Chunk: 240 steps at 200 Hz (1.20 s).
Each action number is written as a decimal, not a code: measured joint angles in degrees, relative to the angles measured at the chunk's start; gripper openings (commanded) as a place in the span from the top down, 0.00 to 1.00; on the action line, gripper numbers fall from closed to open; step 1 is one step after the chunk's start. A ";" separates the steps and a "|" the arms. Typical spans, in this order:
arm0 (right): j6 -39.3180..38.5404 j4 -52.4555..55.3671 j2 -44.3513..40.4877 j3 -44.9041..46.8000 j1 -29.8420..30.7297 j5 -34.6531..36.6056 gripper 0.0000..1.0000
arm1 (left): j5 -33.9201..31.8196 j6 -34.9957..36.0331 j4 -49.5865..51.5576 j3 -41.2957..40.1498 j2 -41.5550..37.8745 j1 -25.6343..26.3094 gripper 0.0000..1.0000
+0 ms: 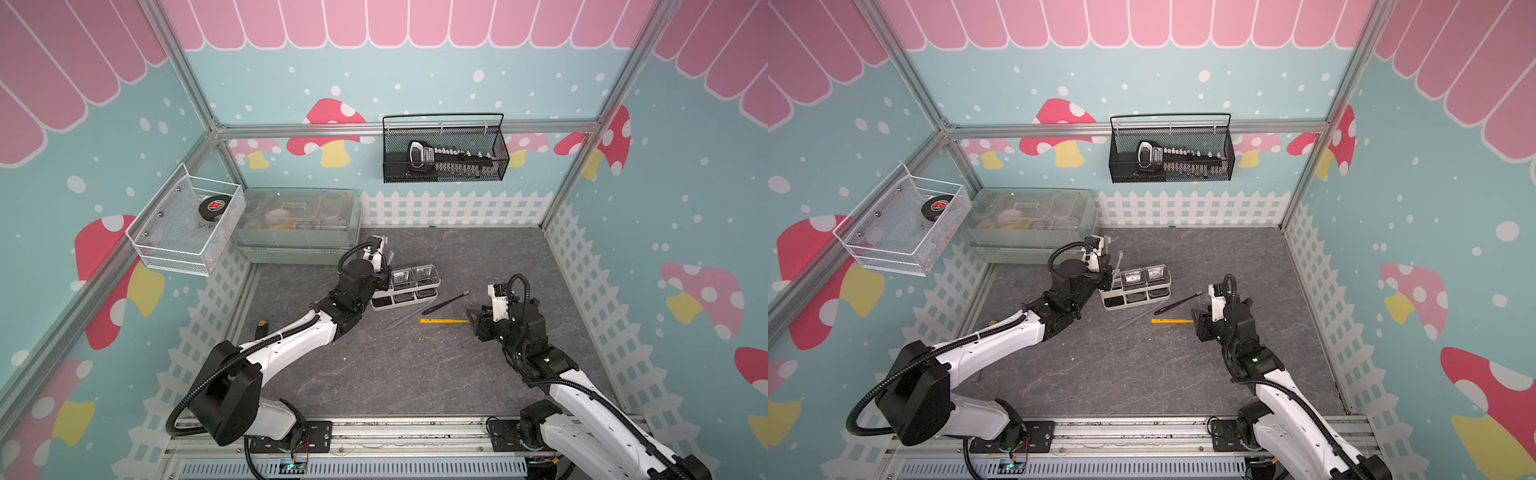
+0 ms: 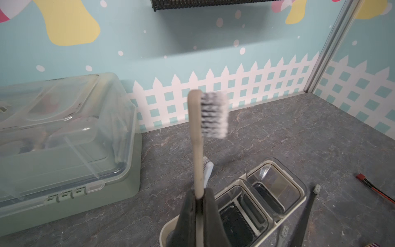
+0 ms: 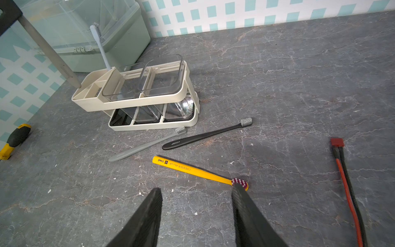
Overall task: Place the toothbrush into the toothbrush holder
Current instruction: Place the toothbrush in the toothbrush holder.
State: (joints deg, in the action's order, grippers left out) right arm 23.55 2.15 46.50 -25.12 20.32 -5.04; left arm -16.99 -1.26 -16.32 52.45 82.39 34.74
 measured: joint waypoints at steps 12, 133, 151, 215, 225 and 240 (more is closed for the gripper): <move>-0.04 0.00 0.48 0.00 -0.09 0.00 0.48 | 0.00 0.22 -0.20 0.15 0.57 -0.61 1.00; -1.22 -0.04 1.14 0.00 -0.81 -1.20 0.47 | -0.02 1.73 -0.83 5.03 7.45 -3.04 1.00; -1.29 -0.04 1.29 0.00 -0.94 -1.27 0.47 | -0.04 1.73 -1.01 5.03 8.31 -3.23 1.00; -1.29 -0.04 1.66 0.00 -1.20 -1.49 0.47 | -0.20 1.68 -1.77 4.90 9.14 -3.28 1.00; -1.29 -0.04 1.66 0.00 -1.20 -1.49 0.47 | -0.20 1.68 -2.14 4.59 9.16 -3.28 1.00; -1.29 -0.04 1.66 0.00 -1.20 -1.49 0.47 | -0.42 1.68 -2.86 3.89 9.18 -3.28 1.00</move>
State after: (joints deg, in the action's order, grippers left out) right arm 22.26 2.11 48.16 -25.12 19.11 -6.52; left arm -17.41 0.43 -19.18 56.34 91.57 31.46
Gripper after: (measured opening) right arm 0.529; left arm 0.051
